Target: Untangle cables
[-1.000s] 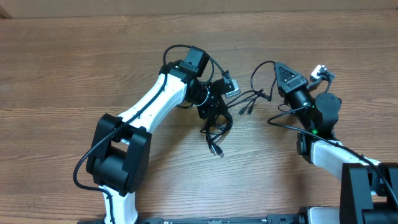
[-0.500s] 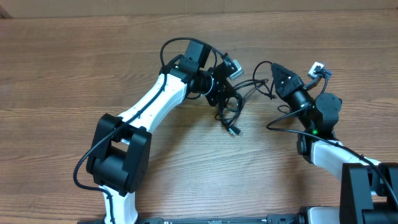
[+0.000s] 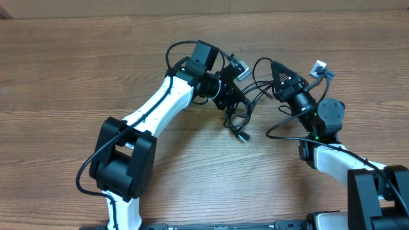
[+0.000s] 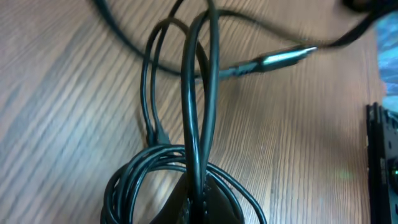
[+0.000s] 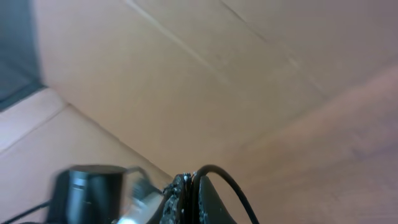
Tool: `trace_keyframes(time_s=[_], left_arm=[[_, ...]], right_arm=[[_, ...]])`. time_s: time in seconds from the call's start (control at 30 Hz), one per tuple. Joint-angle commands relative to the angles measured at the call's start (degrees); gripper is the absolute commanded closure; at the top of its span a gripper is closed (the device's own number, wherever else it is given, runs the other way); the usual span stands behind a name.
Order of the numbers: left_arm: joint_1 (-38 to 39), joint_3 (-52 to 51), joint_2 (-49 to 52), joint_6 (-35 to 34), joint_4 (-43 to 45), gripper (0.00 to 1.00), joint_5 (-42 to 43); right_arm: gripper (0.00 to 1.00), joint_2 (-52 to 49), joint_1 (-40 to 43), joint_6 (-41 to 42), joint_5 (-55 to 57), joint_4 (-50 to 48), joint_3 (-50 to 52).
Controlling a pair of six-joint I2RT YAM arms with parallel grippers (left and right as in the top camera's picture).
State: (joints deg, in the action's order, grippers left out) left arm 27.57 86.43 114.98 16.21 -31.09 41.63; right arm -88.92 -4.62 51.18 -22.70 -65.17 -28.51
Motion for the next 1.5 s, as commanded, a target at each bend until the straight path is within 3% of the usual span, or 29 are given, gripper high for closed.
trace_keyframes(time_s=[0.0, 0.17, 0.37, 0.67, 0.77, 0.83, 1.0, 1.2, 1.4, 1.47], left_arm=[[0.4, 0.0, -0.2, -1.0, -3.0, 0.96, -6.3], [0.3, 0.0, -0.2, -1.0, -7.8, 0.96, -10.8], [0.2, 0.0, -0.2, -1.0, -8.8, 0.96, -11.0], [0.2, 0.0, -0.2, -1.0, -9.4, 0.96, -10.8], [0.2, 0.0, -0.2, -1.0, -9.4, 0.96, -10.4], [0.1, 0.0, -0.3, -1.0, -9.4, 0.96, -10.0], [-0.4, 0.1, -1.4, -1.0, -9.5, 0.96, -5.5], [-3.6, 1.2, -6.8, -1.0, -10.4, 0.96, -0.5], [-6.1, 1.3, -15.4, -1.0, -10.5, 0.96, 2.1], [-6.3, 1.3, -18.3, -1.0, -10.4, 0.96, 1.8]], right_arm=[[0.96, -0.2, 0.1, 1.0, -2.4, -4.0, -0.8], [0.96, -0.2, 1.0, 2.8, -5.3, -9.1, -0.8], [0.96, -0.2, 2.3, 2.8, -6.8, -8.0, -0.8], [0.96, -0.2, 6.2, 2.8, -6.8, 5.5, -0.8], [0.75, -0.2, 7.4, 2.8, -6.8, 8.4, -0.8], [0.73, -0.2, 7.9, 2.8, -6.8, 9.5, -0.8], [0.5, -0.2, 8.0, 2.8, -5.8, 10.7, -0.8], [0.34, -0.2, 8.0, 2.8, -5.0, 12.0, -0.8], [0.01, -0.2, 8.0, 2.8, -5.0, 11.0, -0.8], [0.0, -0.2, 8.0, 2.8, -5.5, 9.8, -0.8]])
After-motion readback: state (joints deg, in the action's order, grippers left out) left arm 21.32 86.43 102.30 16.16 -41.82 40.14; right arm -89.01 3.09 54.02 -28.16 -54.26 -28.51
